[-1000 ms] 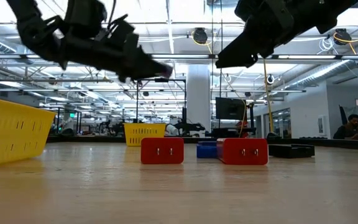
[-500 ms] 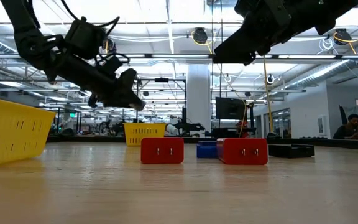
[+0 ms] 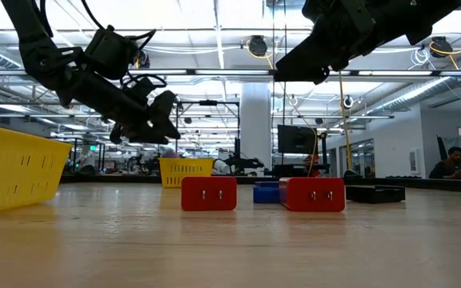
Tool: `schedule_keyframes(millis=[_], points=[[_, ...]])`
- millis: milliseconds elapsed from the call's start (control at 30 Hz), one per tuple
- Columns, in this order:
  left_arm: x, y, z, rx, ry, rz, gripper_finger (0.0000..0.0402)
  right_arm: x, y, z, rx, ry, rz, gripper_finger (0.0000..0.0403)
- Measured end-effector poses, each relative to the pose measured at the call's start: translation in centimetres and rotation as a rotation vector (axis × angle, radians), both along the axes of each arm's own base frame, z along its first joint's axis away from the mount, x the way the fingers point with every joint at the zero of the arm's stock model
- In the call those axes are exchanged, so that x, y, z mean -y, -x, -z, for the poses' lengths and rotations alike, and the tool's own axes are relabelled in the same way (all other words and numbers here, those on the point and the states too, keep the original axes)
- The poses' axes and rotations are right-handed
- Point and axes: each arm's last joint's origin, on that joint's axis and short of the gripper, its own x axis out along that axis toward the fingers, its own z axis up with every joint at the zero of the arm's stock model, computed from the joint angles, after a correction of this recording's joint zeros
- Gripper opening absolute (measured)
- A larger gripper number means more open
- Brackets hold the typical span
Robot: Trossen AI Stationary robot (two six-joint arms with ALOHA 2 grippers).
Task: Pick & Place Office items
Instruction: Put right red charger adapter into the top yellow bin
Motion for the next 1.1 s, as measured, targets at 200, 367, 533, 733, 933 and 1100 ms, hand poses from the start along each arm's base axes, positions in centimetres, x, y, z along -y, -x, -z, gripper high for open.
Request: schedule_keyframes(millis=[200,367,533,733,933,1100], points=[[0.0,0.0,0.0,-0.002,-0.001,0.001,0.0219,0.0,0.0,0.0,0.0,0.0,0.0,0.0215],[0.0,0.0,-0.1,-0.008,-0.02,0.009,0.023,0.0,0.0,0.0,0.0,0.001,0.0,0.0213],[0.0,0.0,-0.1,-0.007,-0.022,0.01,0.023,0.0,0.0,0.0,0.0,-0.001,0.0,0.0215],[0.0,-0.1,-0.1,-0.005,-0.022,0.01,0.0218,-0.6,0.0,0.0,-0.001,-0.021,-0.02,0.0211],[0.0,-0.1,-0.1,0.006,-0.011,0.004,0.0205,-2.3,-0.7,1.3,-0.029,-0.022,-0.076,0.0211],[0.0,-0.1,-0.1,0.02,0.003,-0.001,0.0194,-4.5,-2.9,4.5,-0.102,-0.06,-0.119,0.022]])
